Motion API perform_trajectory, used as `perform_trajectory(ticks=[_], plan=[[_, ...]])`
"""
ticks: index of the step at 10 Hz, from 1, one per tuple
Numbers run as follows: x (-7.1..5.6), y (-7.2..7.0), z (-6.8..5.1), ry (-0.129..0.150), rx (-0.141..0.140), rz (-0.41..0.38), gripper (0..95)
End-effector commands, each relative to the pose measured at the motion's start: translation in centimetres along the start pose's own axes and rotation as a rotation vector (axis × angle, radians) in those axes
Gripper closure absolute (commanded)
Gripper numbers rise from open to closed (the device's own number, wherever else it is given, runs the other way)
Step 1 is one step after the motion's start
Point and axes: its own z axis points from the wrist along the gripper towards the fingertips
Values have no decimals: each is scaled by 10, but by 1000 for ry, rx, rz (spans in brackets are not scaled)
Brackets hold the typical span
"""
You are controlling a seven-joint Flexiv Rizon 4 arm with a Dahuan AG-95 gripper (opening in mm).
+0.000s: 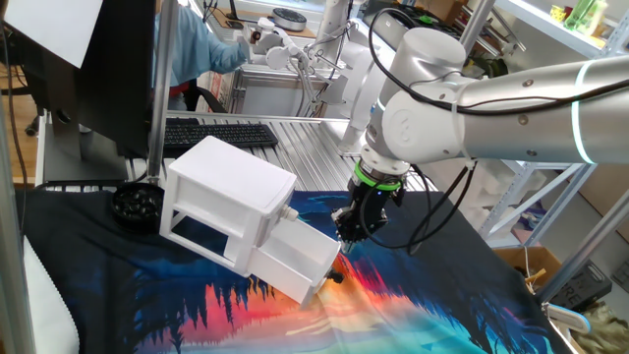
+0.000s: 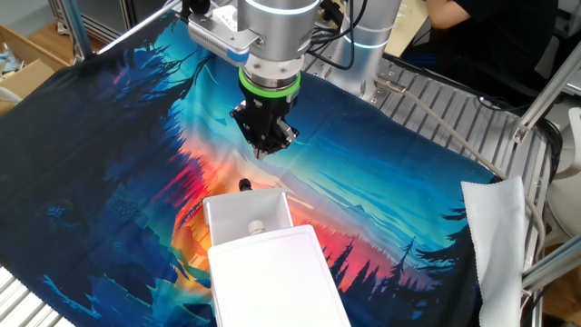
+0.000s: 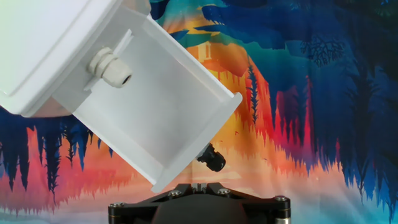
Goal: Grasp the handle and close the drawer
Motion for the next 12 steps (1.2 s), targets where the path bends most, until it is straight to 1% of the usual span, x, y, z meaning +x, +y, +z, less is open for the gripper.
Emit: perform_trajectory(ticks=[1, 3, 4, 6, 7, 9, 10, 11, 12], plan=[[0, 0, 0, -1, 3, 43, 950], [0, 0, 0, -1, 5, 59, 950], [0, 0, 0, 1, 2, 41, 950], [0, 0, 0, -1, 1, -50, 950], [0, 0, 0, -1, 2, -109, 950], [0, 0, 0, 8, 15, -245, 950], [0, 0, 1, 9, 21, -293, 950], [0, 1, 1, 10, 20, -313, 950], [-1, 1, 3, 9, 20, -313, 950]])
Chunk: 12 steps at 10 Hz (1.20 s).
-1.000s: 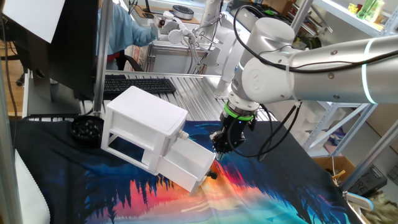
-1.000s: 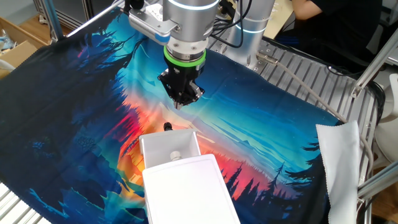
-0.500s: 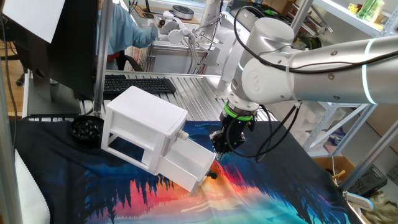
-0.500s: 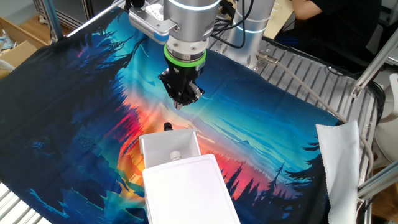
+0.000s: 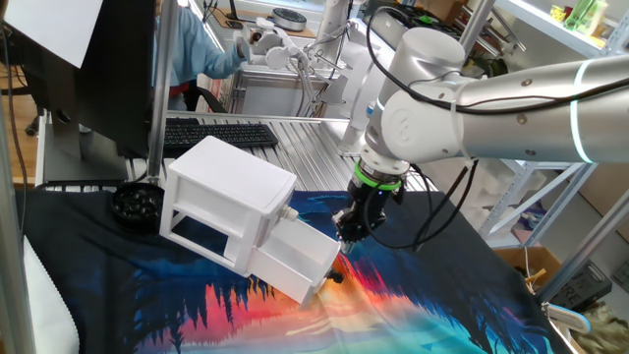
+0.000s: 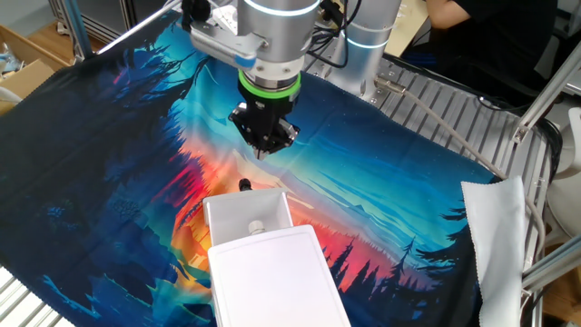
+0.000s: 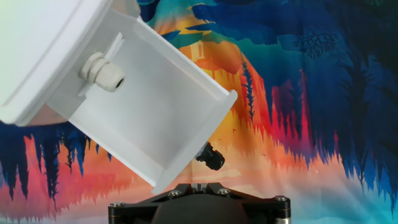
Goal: Grasp the handle and close the drawer
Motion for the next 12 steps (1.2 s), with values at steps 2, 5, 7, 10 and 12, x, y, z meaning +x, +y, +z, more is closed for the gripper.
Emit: perform_trajectory(ticks=[2, 5, 7, 10, 12], plan=[[-2, 2, 4, 5, 7, -101, 950], [-3, 3, 6, 10, 6, -101, 950], [-3, 3, 6, 8, 7, -101, 950], [-3, 2, 6, 7, 7, -101, 950], [-3, 2, 6, 7, 8, -80, 950]])
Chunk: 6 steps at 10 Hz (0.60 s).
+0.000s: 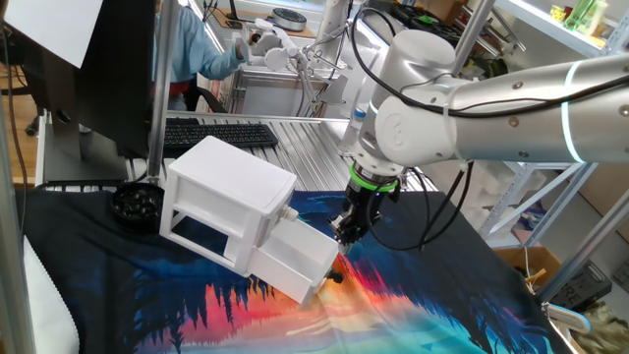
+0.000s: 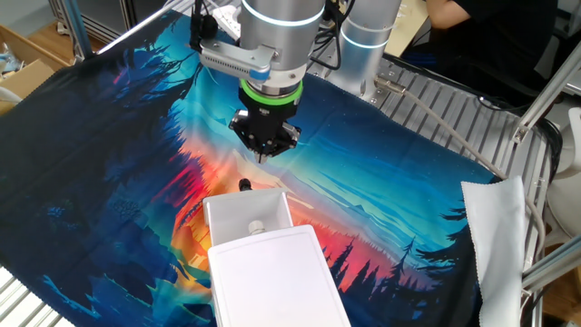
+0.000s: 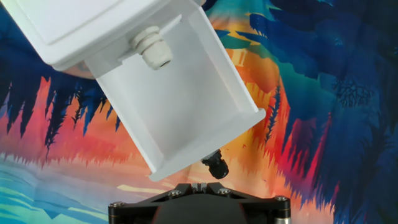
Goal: Grasp the handle and close the drawer
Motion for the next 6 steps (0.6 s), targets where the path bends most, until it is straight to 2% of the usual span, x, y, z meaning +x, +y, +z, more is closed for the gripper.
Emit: perform_trajectory(ticks=[1, 6], plan=[[0, 0, 0, -1, -2, 28, 950], [0, 0, -1, -7, -7, 93, 950]])
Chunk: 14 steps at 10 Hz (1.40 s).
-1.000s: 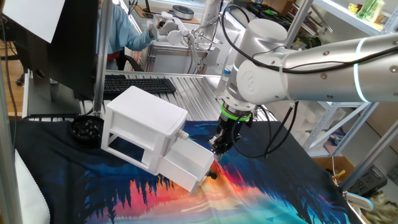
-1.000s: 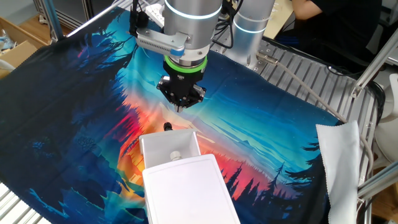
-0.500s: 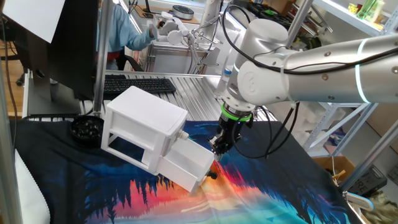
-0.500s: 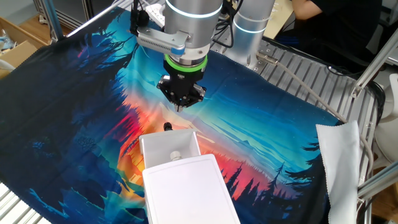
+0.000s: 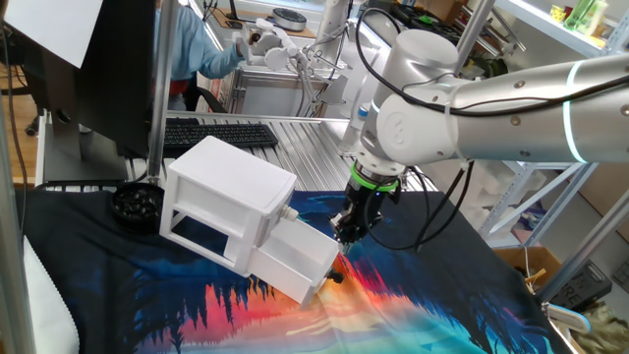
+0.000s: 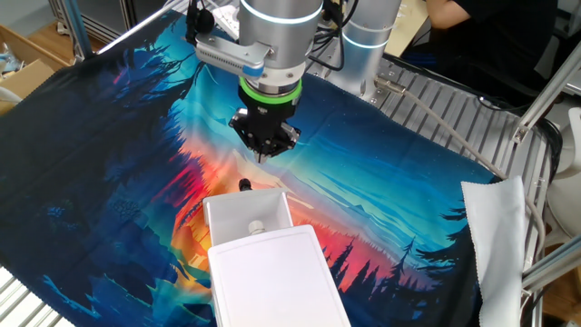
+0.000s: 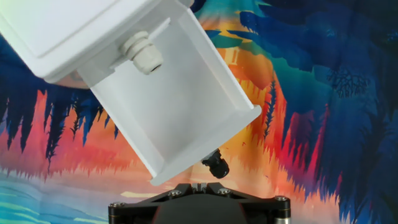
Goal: Grasp the handle and close the drawer
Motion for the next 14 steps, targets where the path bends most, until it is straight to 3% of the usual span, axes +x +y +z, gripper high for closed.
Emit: perform_trajectory(ticks=[1, 4, 11, 14], plan=[[0, 0, 0, 0, 2, 34, 950], [0, 0, 0, -3, -22, 49, 950], [0, 0, 0, 3, -7, -92, 950], [0, 0, 0, 2, -18, -92, 950]])
